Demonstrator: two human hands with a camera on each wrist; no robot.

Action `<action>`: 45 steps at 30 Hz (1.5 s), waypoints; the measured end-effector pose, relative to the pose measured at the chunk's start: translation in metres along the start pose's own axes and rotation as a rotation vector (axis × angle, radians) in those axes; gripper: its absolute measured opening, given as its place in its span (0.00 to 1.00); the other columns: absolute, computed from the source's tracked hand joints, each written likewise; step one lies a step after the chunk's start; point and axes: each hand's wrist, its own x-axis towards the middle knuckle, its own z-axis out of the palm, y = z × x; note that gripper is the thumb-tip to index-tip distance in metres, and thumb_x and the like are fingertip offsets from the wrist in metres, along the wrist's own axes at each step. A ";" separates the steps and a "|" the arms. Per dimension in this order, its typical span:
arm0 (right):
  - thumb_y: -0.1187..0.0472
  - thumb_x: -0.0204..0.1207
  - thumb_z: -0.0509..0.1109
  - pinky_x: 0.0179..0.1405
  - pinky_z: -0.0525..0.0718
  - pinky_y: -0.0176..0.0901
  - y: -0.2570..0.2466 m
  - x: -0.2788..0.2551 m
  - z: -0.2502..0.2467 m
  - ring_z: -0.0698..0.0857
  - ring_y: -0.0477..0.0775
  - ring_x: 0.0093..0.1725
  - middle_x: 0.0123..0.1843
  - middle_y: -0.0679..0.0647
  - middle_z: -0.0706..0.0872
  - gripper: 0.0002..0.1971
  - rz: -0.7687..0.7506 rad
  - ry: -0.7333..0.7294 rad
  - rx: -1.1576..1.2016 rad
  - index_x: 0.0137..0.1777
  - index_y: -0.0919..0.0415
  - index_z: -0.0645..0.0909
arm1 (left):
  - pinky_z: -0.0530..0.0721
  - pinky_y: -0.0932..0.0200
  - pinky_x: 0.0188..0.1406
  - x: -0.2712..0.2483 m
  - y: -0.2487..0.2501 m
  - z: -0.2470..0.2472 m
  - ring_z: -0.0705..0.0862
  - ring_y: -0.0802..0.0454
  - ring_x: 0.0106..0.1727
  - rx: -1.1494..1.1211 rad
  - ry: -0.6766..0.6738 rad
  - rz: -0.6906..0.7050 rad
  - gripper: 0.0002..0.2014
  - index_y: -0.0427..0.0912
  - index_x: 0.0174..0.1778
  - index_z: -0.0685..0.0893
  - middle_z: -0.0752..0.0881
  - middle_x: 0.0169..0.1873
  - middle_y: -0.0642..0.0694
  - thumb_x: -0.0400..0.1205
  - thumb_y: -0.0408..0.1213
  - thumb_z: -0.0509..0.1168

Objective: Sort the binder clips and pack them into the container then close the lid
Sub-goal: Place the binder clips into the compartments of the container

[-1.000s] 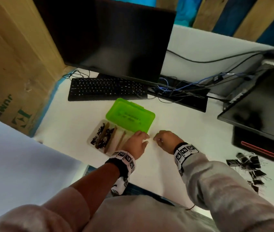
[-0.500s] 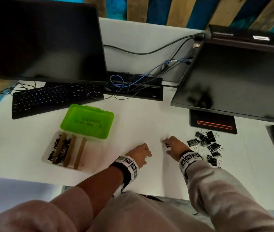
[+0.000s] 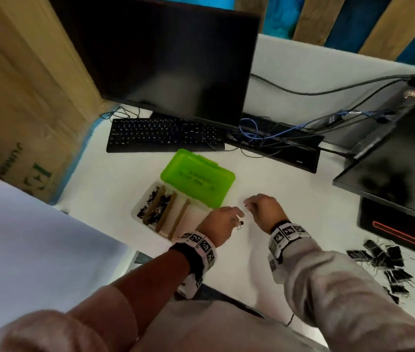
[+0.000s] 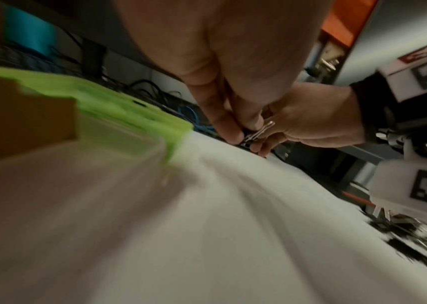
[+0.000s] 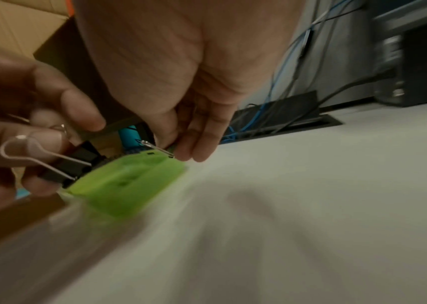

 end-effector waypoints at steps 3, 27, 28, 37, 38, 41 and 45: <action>0.67 0.77 0.66 0.55 0.80 0.46 -0.046 0.030 0.007 0.85 0.63 0.53 0.51 0.60 0.89 0.10 -0.089 0.014 0.032 0.53 0.59 0.87 | 0.79 0.57 0.49 -0.011 -0.021 -0.044 0.86 0.44 0.46 0.016 0.173 -0.054 0.05 0.37 0.46 0.86 0.90 0.44 0.39 0.78 0.31 0.66; 0.58 0.78 0.61 0.55 0.84 0.53 -0.196 0.105 0.098 0.85 0.65 0.55 0.57 0.63 0.85 0.13 -0.225 -0.183 -0.361 0.60 0.48 0.81 | 0.82 0.47 0.57 -0.088 -0.129 -0.124 0.80 0.43 0.60 0.156 0.164 -0.271 0.13 0.44 0.58 0.83 0.81 0.60 0.43 0.79 0.44 0.65; 0.58 0.77 0.62 0.57 0.83 0.53 -0.196 0.105 0.098 0.85 0.65 0.55 0.57 0.62 0.85 0.13 -0.227 -0.188 -0.369 0.60 0.48 0.81 | 0.82 0.47 0.58 -0.089 -0.130 -0.123 0.79 0.43 0.61 0.160 0.161 -0.263 0.14 0.44 0.59 0.82 0.80 0.61 0.43 0.79 0.44 0.65; 0.61 0.79 0.60 0.63 0.72 0.52 -0.191 0.105 0.100 0.73 0.58 0.66 0.64 0.54 0.82 0.15 -0.355 -0.228 -0.492 0.61 0.54 0.82 | 0.76 0.56 0.59 -0.086 -0.129 -0.128 0.80 0.43 0.60 0.169 0.137 -0.256 0.12 0.39 0.58 0.85 0.83 0.59 0.40 0.80 0.34 0.63; 0.61 0.79 0.59 0.64 0.72 0.53 -0.191 0.104 0.099 0.73 0.58 0.66 0.64 0.54 0.81 0.15 -0.345 -0.234 -0.498 0.61 0.55 0.82 | 0.77 0.55 0.59 -0.086 -0.130 -0.128 0.81 0.43 0.59 0.148 0.133 -0.259 0.12 0.40 0.58 0.85 0.83 0.59 0.40 0.80 0.34 0.63; 0.60 0.79 0.60 0.65 0.72 0.54 -0.191 0.101 0.098 0.72 0.58 0.66 0.65 0.55 0.80 0.15 -0.323 -0.281 -0.502 0.63 0.55 0.81 | 0.80 0.52 0.57 -0.086 -0.131 -0.127 0.84 0.43 0.54 0.109 0.171 -0.246 0.10 0.40 0.53 0.86 0.85 0.55 0.42 0.80 0.32 0.63; 0.62 0.73 0.67 0.68 0.72 0.54 -0.188 0.096 0.091 0.71 0.59 0.68 0.68 0.55 0.77 0.22 -0.335 -0.319 -0.517 0.68 0.54 0.77 | 0.80 0.55 0.55 -0.081 -0.130 -0.127 0.84 0.44 0.51 0.100 0.247 -0.221 0.09 0.39 0.51 0.87 0.85 0.52 0.42 0.79 0.31 0.63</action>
